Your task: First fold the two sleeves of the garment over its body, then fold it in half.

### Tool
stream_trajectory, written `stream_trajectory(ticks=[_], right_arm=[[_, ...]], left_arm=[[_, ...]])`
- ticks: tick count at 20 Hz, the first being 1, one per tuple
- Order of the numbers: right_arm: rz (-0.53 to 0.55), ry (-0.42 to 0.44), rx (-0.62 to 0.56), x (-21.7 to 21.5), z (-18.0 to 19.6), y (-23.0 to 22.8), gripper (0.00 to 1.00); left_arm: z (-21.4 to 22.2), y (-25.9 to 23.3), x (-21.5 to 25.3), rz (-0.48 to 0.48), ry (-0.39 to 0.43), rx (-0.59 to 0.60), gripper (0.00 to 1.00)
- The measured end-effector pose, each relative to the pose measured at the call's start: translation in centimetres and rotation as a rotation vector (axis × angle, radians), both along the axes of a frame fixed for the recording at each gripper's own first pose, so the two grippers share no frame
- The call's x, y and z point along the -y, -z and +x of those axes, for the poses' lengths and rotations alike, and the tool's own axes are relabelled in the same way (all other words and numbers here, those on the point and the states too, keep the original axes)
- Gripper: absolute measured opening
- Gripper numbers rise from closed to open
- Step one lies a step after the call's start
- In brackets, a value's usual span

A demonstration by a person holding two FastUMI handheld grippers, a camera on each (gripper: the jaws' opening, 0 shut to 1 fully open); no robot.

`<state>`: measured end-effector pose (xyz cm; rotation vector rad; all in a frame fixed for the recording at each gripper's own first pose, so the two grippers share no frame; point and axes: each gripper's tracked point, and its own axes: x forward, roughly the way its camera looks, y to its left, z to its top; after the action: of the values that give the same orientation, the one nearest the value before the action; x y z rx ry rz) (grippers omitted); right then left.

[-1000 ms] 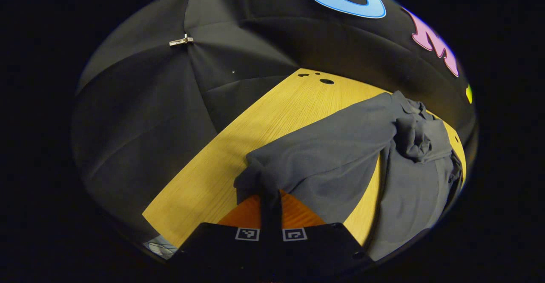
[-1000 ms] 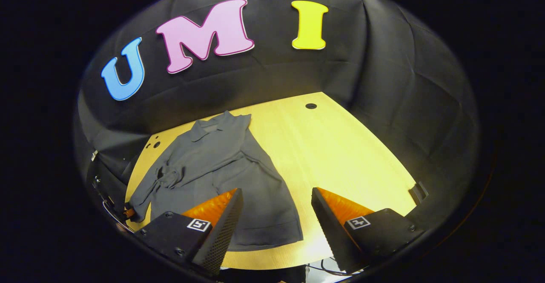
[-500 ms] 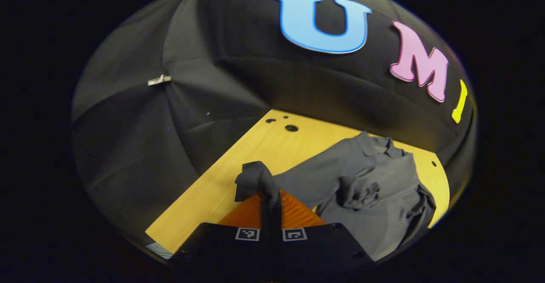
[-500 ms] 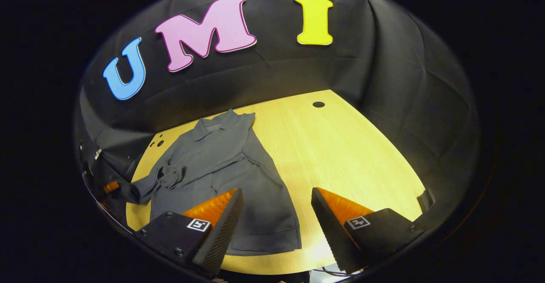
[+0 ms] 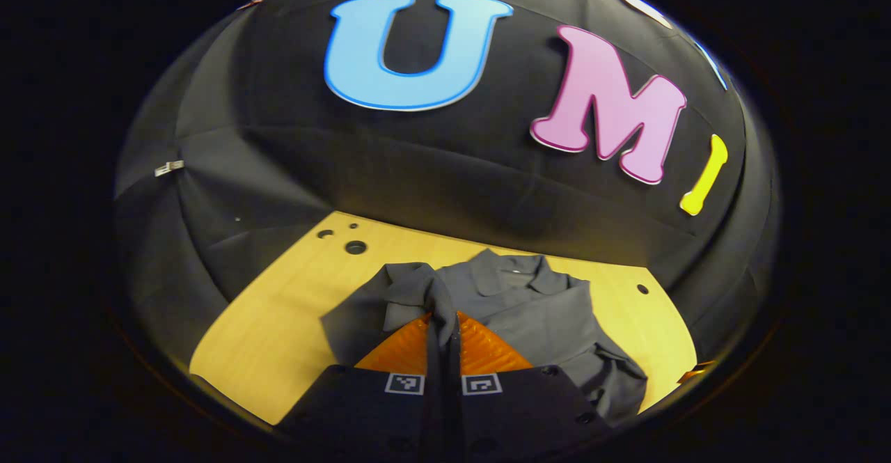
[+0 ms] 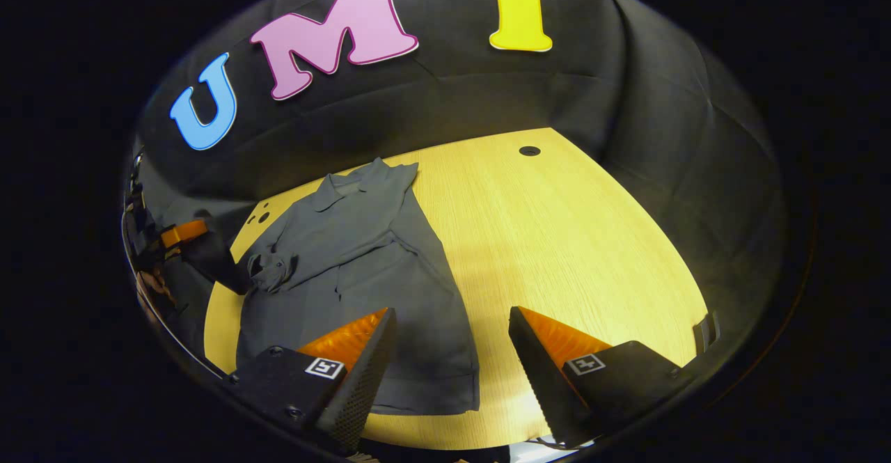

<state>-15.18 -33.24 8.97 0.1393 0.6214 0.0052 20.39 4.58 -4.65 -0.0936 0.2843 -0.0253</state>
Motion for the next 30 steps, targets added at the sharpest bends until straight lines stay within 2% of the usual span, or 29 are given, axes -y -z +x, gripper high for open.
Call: stream_trajectory(ticks=[6,13,14,15,18,19,20,21,23,24,25,26,27,30], right_arm=[[0.034,-0.005,-0.053,1.2,0.0,2.3,0.99],[0.081,0.014,-0.111,2.3,0.4,4.6,0.99],[0.084,0.015,-0.117,2.4,0.4,4.9,0.99],[0.085,0.017,-0.125,2.5,0.5,5.1,0.99],[0.094,0.025,-0.135,2.8,0.8,5.5,0.99],[0.096,0.028,-0.139,2.9,1.0,5.6,0.99],[0.101,0.031,-0.140,3.0,1.0,5.7,0.99],[0.107,0.034,-0.141,3.1,1.2,5.7,0.99],[0.111,0.030,-0.144,3.0,1.4,5.8,0.99],[0.110,0.026,-0.146,2.9,1.5,5.9,0.99],[0.103,0.030,-0.139,2.9,1.6,5.9,0.99],[0.102,0.032,-0.129,2.8,1.7,5.6,0.99],[0.106,0.025,-0.130,2.5,1.7,5.7,0.99],[0.101,0.008,-0.143,1.9,1.5,6.1,0.99]], left_arm=[[4.2,1.3,10.3,0.006,0.151,-0.037,0.05],[7.9,4.6,20.0,0.027,0.299,-0.098,0.05],[8.2,5.1,21.1,0.025,0.316,-0.104,0.08],[8.6,5.7,22.3,0.024,0.331,-0.114,0.05],[9.2,7.5,25.1,0.029,0.375,-0.149,0.06],[9.3,8.1,25.6,0.044,0.383,-0.159,0.07],[9.6,8.6,26.2,0.064,0.390,-0.166,0.12],[9.9,9.0,26.6,0.080,0.396,-0.170,0.07],[10.1,9.4,26.9,0.098,0.394,-0.169,0.16],[10.1,9.3,27.0,0.098,0.396,-0.169,0.13],[9.8,9.3,27.3,0.085,0.407,-0.169,0.26],[9.4,8.8,27.6,0.062,0.421,-0.166,0.33],[9.3,8.5,27.5,0.041,0.425,-0.156,0.45],[7.6,7.8,24.8,0.023,0.387,-0.148,0.81]])
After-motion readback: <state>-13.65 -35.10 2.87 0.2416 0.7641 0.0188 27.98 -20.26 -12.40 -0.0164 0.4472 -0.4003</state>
